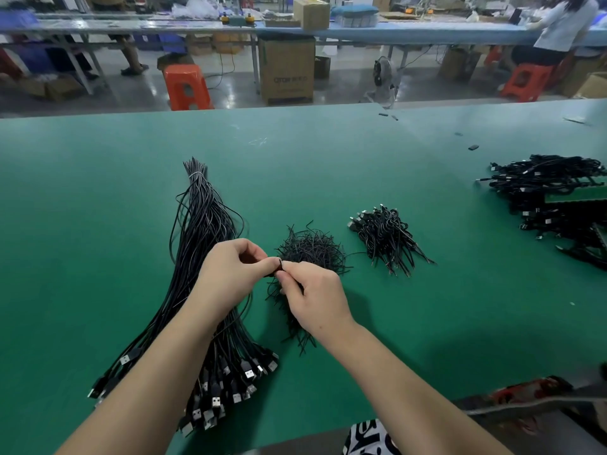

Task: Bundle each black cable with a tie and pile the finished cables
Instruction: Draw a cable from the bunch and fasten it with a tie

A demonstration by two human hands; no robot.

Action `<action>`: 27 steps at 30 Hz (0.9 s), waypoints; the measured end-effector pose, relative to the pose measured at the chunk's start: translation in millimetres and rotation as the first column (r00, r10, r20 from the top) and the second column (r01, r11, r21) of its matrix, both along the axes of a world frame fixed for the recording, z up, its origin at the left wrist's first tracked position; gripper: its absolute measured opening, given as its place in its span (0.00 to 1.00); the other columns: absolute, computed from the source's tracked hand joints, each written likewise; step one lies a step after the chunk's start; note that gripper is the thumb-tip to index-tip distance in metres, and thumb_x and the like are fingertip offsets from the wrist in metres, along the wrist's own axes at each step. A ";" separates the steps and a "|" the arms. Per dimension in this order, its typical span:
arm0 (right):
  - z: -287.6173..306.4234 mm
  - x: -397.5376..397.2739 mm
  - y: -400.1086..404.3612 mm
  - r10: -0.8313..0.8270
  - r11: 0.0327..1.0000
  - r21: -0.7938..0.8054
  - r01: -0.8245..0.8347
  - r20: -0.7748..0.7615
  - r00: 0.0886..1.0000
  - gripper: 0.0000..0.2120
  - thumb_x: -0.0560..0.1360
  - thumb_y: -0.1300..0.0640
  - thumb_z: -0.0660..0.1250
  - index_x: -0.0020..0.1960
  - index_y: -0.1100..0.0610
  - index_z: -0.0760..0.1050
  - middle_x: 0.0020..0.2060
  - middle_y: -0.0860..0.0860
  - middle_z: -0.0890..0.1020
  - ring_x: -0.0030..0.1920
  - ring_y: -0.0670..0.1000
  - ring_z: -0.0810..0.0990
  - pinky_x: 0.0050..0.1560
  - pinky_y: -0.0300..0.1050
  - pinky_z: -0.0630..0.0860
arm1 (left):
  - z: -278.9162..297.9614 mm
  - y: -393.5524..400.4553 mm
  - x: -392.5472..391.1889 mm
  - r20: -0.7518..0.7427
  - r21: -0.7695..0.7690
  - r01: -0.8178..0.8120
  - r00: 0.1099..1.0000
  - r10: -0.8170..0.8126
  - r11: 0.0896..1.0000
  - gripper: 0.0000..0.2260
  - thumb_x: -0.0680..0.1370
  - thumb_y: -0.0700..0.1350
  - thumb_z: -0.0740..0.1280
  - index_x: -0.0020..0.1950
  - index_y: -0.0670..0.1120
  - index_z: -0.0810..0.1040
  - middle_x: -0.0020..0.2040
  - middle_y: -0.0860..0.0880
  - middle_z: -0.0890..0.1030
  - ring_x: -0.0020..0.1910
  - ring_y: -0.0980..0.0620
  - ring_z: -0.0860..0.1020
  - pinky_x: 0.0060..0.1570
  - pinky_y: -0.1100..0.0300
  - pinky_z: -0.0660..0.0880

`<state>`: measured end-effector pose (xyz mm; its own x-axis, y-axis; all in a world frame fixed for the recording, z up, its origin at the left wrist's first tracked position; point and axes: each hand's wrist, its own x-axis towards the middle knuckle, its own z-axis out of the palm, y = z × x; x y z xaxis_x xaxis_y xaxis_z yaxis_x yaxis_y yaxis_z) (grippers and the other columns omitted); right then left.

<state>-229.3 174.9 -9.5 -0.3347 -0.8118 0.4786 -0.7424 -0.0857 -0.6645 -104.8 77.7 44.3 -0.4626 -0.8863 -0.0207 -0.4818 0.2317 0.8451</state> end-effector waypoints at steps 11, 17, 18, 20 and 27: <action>-1.1 -2.5 -2.8 -0.105 0.994 -0.015 0.105 -0.039 0.994 0.09 0.81 0.59 0.66 0.55 0.59 0.84 0.36 0.53 0.82 0.36 0.54 0.79 0.40 0.49 0.77 | -2.0 23.0 -7.1 0.083 -0.370 0.014 0.996 0.018 0.929 0.09 0.80 0.50 0.68 0.43 0.50 0.85 0.35 0.55 0.80 0.34 0.59 0.77 0.33 0.68 0.69; -0.6 4.1 -2.5 -0.182 0.981 -0.088 0.171 -0.128 0.975 0.08 0.78 0.62 0.67 0.52 0.61 0.84 0.35 0.54 0.83 0.33 0.55 0.81 0.35 0.43 0.76 | -5.4 31.4 -13.8 0.140 -0.480 0.032 0.989 0.041 0.877 0.06 0.78 0.48 0.70 0.49 0.48 0.86 0.48 0.52 0.85 0.48 0.50 0.82 0.51 0.53 0.78; -1.0 3.9 -2.2 -0.187 0.980 -0.098 0.174 -0.146 0.972 0.08 0.78 0.63 0.68 0.53 0.62 0.84 0.36 0.54 0.83 0.34 0.56 0.82 0.34 0.44 0.79 | -6.9 32.2 -14.7 0.142 -0.480 0.030 0.989 0.045 0.877 0.05 0.78 0.46 0.71 0.49 0.48 0.86 0.49 0.52 0.85 0.48 0.49 0.82 0.51 0.53 0.78; -1.6 2.5 -1.7 -0.203 0.975 -0.127 0.182 -0.172 0.964 0.08 0.77 0.64 0.69 0.54 0.63 0.84 0.37 0.55 0.84 0.33 0.55 0.82 0.32 0.45 0.80 | -9.4 34.8 -16.5 0.127 -0.480 0.012 0.990 0.056 0.877 0.05 0.77 0.43 0.71 0.49 0.47 0.86 0.49 0.52 0.85 0.49 0.49 0.82 0.52 0.52 0.78; -2.6 3.6 -5.1 -0.235 0.961 -0.168 0.218 -0.083 0.969 0.10 0.76 0.65 0.70 0.57 0.64 0.84 0.44 0.56 0.86 0.42 0.54 0.85 0.47 0.40 0.78 | -13.2 39.7 -23.3 0.016 -0.391 -0.107 0.992 0.123 0.914 0.02 0.76 0.44 0.72 0.46 0.48 0.85 0.48 0.55 0.82 0.50 0.54 0.79 0.55 0.53 0.76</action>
